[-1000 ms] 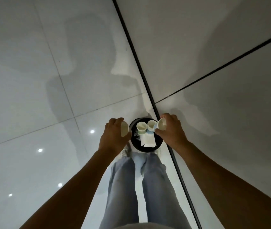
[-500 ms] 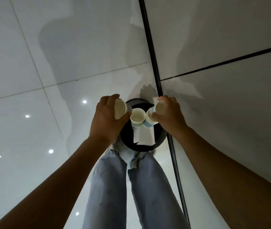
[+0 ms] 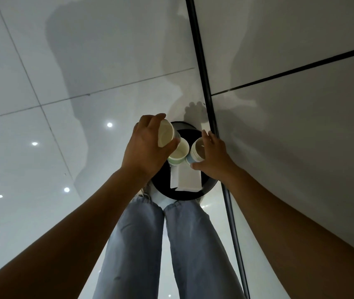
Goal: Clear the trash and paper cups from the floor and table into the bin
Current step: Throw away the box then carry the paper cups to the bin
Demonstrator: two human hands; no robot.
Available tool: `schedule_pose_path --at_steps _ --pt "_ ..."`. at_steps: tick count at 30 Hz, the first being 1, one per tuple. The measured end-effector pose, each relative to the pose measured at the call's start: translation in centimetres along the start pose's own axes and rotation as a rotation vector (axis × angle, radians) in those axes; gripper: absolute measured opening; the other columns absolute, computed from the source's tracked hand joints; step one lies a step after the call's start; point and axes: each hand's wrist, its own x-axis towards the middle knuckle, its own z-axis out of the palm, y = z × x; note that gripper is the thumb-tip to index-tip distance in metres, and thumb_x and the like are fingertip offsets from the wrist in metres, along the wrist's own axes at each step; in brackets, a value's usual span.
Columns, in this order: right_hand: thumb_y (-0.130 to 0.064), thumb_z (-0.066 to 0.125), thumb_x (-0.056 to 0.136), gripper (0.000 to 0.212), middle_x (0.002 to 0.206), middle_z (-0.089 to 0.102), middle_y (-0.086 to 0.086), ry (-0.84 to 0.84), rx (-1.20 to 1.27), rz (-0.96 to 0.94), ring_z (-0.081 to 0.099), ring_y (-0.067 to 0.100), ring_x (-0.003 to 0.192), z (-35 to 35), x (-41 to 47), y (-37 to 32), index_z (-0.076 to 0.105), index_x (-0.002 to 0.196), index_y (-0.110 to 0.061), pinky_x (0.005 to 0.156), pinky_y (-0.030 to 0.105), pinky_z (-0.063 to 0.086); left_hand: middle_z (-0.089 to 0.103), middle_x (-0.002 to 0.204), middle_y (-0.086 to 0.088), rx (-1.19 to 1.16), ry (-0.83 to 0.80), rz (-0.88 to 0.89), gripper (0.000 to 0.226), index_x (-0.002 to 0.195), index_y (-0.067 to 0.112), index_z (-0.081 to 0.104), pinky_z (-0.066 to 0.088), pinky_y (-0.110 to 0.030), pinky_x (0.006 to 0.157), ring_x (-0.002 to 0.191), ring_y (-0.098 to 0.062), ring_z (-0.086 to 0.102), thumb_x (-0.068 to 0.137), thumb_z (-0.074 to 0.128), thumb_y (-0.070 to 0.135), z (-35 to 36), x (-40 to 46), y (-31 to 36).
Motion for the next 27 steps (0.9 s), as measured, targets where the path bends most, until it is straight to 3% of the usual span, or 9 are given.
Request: schedule_pose_path --at_steps 3,8,12,17,24,27 --pt "-0.031 0.078 0.076 0.111 0.16 0.002 0.006 0.026 0.027 -0.006 0.003 0.028 0.146 -0.3 -0.4 0.6 -0.002 0.152 -0.017 0.116 0.042 0.016 0.048 0.132 -0.004 -0.017 0.007 0.022 0.066 0.136 0.018 0.044 0.042 -0.024 0.088 0.115 -0.021 0.048 0.08 0.071 0.04 0.8 0.4 1.6" --pt "-0.027 0.074 0.079 0.101 0.159 0.012 0.006 0.143 0.143 0.07 0.01 0.029 0.146 -1.6 -2.0 1.4 0.006 0.152 -0.018 0.114 0.041 0.02 0.047 0.133 -0.004 -0.035 -0.026 0.091 0.066 0.137 0.018 0.043 0.044 -0.029 0.089 0.116 -0.021 0.048 0.081 0.071 0.038 2.6 1.2 4.7" --pt "-0.022 0.074 0.079 0.098 0.157 0.016 0.006 0.166 0.177 0.134 0.014 0.031 0.144 -2.3 -3.1 2.4 0.009 0.152 -0.02 0.111 0.043 0.027 0.046 0.135 -0.009 0.063 -0.138 0.177 0.068 0.139 0.014 0.041 0.047 -0.035 0.094 0.12 -0.026 0.046 0.082 0.07 0.037 4.7 1.9 5.6" --pt "-0.011 0.076 0.075 0.101 0.155 0.02 0.007 0.173 0.169 0.13 0.02 0.031 0.142 -2.6 -3.2 3.2 0.011 0.152 -0.021 0.108 0.04 0.033 0.041 0.139 -0.004 0.211 -0.3 0.159 0.065 0.139 0.02 0.039 0.047 -0.044 0.097 0.129 -0.026 0.039 0.083 0.067 0.036 7.6 2.6 4.9" --pt "-0.011 0.075 0.077 0.098 0.155 0.021 0.007 0.174 0.121 0.043 0.023 0.029 0.141 -2.3 -3.4 2.9 0.012 0.151 -0.022 0.109 0.038 0.033 0.04 0.145 -0.005 0.353 -0.422 0.162 0.069 0.141 0.019 0.037 0.034 -0.04 0.107 0.136 -0.026 0.034 0.082 0.069 0.036 10.5 3.6 3.7" --pt "-0.014 0.073 0.079 0.093 0.154 0.023 0.007 0.17 0.08 0.009 0.025 0.029 0.14 -2.5 -4.2 2.4 0.014 0.151 -0.021 0.109 0.037 0.032 0.037 0.148 -0.003 0.312 -0.395 0.192 0.073 0.142 0.021 0.037 0.03 -0.042 0.111 0.137 -0.025 0.032 0.079 0.073 0.034 9.7 2.8 3.5"
